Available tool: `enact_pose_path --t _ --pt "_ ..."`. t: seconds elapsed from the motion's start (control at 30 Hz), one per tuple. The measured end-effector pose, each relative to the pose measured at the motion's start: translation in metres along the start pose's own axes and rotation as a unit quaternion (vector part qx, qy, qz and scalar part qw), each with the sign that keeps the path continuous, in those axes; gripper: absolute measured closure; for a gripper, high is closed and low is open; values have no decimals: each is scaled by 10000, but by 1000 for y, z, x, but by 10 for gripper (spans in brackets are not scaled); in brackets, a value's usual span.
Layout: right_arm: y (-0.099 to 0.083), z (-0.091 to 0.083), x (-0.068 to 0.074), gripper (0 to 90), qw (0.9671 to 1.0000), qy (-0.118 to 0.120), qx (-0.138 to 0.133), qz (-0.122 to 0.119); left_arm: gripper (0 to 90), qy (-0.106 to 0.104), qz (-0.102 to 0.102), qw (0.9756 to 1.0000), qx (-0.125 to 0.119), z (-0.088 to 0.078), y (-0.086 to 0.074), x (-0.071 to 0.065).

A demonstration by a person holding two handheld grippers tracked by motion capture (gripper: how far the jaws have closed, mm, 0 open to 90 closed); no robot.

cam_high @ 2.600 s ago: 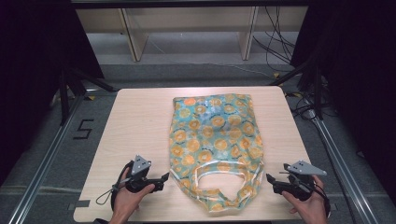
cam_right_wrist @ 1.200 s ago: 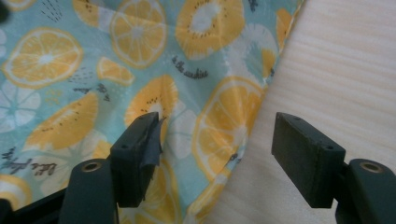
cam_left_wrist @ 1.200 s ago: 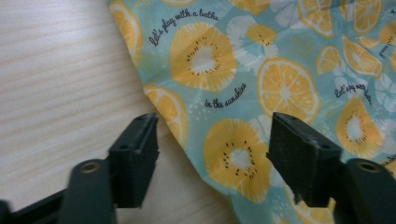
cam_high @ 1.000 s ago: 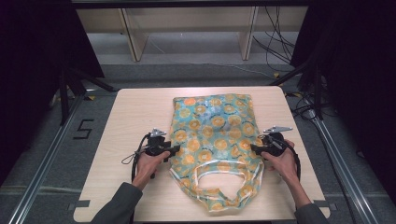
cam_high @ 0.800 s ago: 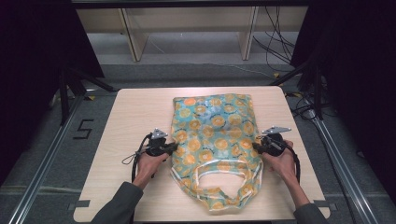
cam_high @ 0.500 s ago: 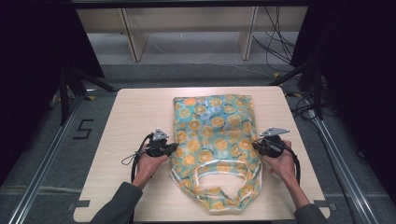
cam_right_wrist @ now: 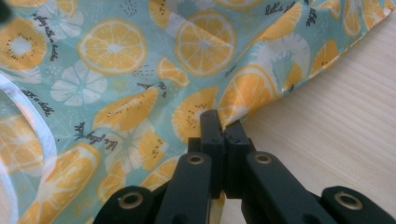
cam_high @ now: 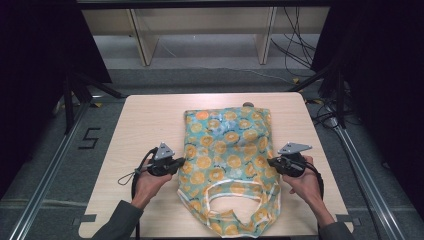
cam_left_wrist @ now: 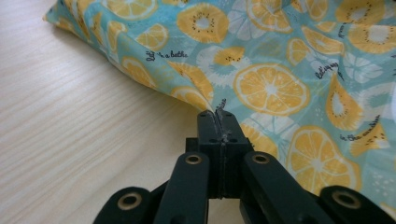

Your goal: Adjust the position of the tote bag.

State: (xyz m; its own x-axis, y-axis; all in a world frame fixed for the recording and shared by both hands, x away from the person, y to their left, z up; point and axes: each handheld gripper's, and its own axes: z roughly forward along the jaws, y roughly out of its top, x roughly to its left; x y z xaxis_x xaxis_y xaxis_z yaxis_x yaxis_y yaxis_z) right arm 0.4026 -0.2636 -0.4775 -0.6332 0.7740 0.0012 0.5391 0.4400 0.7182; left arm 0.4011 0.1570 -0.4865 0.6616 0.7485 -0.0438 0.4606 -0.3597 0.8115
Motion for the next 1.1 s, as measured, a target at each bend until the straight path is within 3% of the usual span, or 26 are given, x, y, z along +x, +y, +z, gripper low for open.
enact_pose_path --t 0.03,0.07,0.1,0.2,0.3,0.37,0.47,0.53,0.67,0.7,0.73,0.77,0.9,0.97,1.03,1.1 --pt "0 -1 0 900 9999 38 -64 -74 896 -47 -60 9999 -97 -3 0 -2" --pt "0 -1 0 900 9999 38 -64 -74 896 -53 54 10000 -28 -7 0 -1" --pt "1 -4 4 900 9999 49 -104 -118 896 -70 -25 9998 -171 -13 -1 -4" --pt "2 -7 6 900 9994 64 -233 -253 896 -53 14 9998 -185 -19 0 -3" --pt "4 -12 7 900 9993 66 -279 -240 896 -33 71 9997 -244 -25 3 0" --pt "5 -15 9 900 9996 121 -237 -87 896 -87 -100 9994 -322 -26 4 -1" --pt "7 -21 10 900 9994 113 -316 26 897 -107 22 9992 -391 -33 8 -3" --pt "11 -26 6 900 9984 64 -536 -153 896 -97 108 9988 -460 -37 12 -4" --pt "15 -36 5 900 9976 25 -679 -139 896 -179 229 9981 -538 -45 20 -9" --pt "16 -39 9 900 9980 68 -621 54 896 -129 213 9983 -534 -46 21 -9" --pt "18 -38 5 900 9975 58 -676 -178 896 -130 211 9982 -554 -46 22 -8" --pt "18 -38 7 900 9976 41 -687 -51 896 -117 217 9981 -556 -46 23 -7" --pt "32 -29 4 900 9966 -91 -802 -181 895 13 -17 9977 -670 -33 32 11" --pt "46 -19 -2 900 9944 -273 -1000 -210 894 65 -156 9976 -676 -25 36 19" --pt "50 -16 -5 900 9941 -347 -999 -229 893 85 -262 9977 -619 -15 38 26" --pt "54 -7 -13 900 9944 -387 -978 -46 891 55 -460 9973 -569 -4 37 33"
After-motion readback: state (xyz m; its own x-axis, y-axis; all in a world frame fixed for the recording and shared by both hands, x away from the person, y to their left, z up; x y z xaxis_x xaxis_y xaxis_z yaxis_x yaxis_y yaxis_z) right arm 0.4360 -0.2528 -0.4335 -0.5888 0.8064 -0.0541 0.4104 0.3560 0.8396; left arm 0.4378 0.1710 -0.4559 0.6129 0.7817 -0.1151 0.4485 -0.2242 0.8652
